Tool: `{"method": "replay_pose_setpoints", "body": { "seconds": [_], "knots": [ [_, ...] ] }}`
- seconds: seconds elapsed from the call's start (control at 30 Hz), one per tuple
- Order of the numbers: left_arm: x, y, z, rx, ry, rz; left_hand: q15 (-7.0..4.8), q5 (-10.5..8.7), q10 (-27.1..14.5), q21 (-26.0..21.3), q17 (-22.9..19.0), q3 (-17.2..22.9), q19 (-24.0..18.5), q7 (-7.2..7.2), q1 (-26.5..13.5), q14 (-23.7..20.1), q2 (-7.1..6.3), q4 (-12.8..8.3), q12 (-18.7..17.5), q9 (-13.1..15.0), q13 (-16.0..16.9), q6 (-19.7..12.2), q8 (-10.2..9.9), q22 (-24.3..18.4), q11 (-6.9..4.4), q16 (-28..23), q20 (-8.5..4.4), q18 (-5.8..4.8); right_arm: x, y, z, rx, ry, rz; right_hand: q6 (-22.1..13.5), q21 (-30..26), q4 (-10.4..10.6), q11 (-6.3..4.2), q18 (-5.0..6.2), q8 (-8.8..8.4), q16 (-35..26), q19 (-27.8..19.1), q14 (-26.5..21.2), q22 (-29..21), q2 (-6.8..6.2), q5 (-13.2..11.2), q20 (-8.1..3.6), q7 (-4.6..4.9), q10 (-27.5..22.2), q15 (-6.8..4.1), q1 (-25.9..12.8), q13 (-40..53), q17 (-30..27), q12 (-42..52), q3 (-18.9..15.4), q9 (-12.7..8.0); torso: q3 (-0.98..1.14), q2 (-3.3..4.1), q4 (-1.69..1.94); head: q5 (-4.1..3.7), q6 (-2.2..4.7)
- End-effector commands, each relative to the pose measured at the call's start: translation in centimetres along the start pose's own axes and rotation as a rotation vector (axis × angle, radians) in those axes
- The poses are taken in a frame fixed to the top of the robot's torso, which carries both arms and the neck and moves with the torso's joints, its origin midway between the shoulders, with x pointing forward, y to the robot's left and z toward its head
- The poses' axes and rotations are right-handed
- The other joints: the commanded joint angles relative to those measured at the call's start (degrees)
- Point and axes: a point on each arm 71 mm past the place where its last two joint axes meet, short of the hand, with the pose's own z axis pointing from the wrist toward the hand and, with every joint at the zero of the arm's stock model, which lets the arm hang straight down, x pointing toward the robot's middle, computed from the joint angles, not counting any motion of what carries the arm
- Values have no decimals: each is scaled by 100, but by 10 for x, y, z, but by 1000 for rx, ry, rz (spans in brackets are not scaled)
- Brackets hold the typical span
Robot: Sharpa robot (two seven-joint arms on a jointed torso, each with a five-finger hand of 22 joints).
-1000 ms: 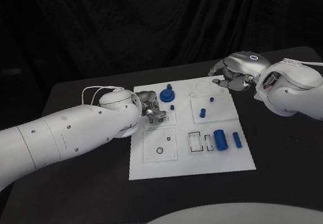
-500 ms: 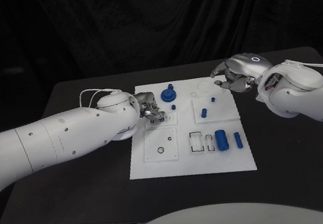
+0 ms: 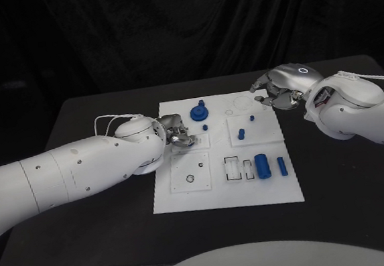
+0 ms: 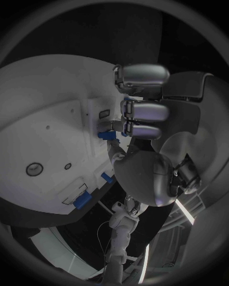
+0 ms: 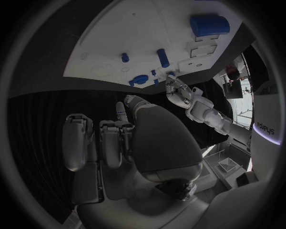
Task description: Assemble the parts on the task board
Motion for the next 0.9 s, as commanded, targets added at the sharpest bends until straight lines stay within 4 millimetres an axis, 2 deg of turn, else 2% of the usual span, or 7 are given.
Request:
{"method": "replay_pose_setpoints", "body": {
  "seconds": [0.03, 0.33, 0.6, 0.9],
  "knots": [
    [-1, 0, -1, 1, -46, -30, -13, 17, 589, -24, 1508, -5, -14, 45, -52, 606, -16, 27, -3, 1, 1507, 13, -30, 340, -2, 15, 17, 8, 1, -1, -1, 18, 7, -1, 37, -21, 13, 45, 38, -13, 14, 153, 606, 1212, -1, 17, 34, 11, 597, 46, 36, 1508, 1509, 15, 32, -8, 0, 1, 2, 2, -1],
    [0, 2, -1, 5, -70, -48, -12, 39, 589, -22, 1508, -17, -9, 44, -79, 606, 28, 59, -3, 12, 1507, 15, -39, 349, -2, 15, 19, 7, 1, -1, -1, 19, 9, -1, 36, -27, 11, 46, 39, -15, 14, 151, 606, 1210, -1, 17, 35, 12, 597, 46, 36, 1508, 1509, 15, 38, -12, 0, -1, 1, 2, -1],
    [2, 4, -1, 7, -71, -52, -11, 53, 589, -26, 1508, -17, -11, 41, -81, 606, 48, 65, -3, 18, 1507, 20, -40, 346, -3, 15, 19, 8, 2, -1, -1, 20, 11, -2, 35, -26, 9, 46, 39, -17, 14, 151, 606, 1211, -1, 16, 36, 12, 597, 46, 35, 1508, 1509, 15, 42, -14, 0, 0, 10, -34, -1],
    [4, 4, -1, 18, -75, -56, -12, 62, 589, -24, 1508, -17, -8, 39, -77, 606, 53, 61, -3, 22, 1507, 22, -40, 350, -4, 15, 20, 7, 2, -2, 0, 24, 13, -3, 35, -36, 8, 46, 42, -18, 14, 146, 606, 1207, -1, 16, 37, 14, 597, 47, 35, 1508, 1509, 15, 46, -17, -4, -1, -7, -23, -1]
  ]
}}
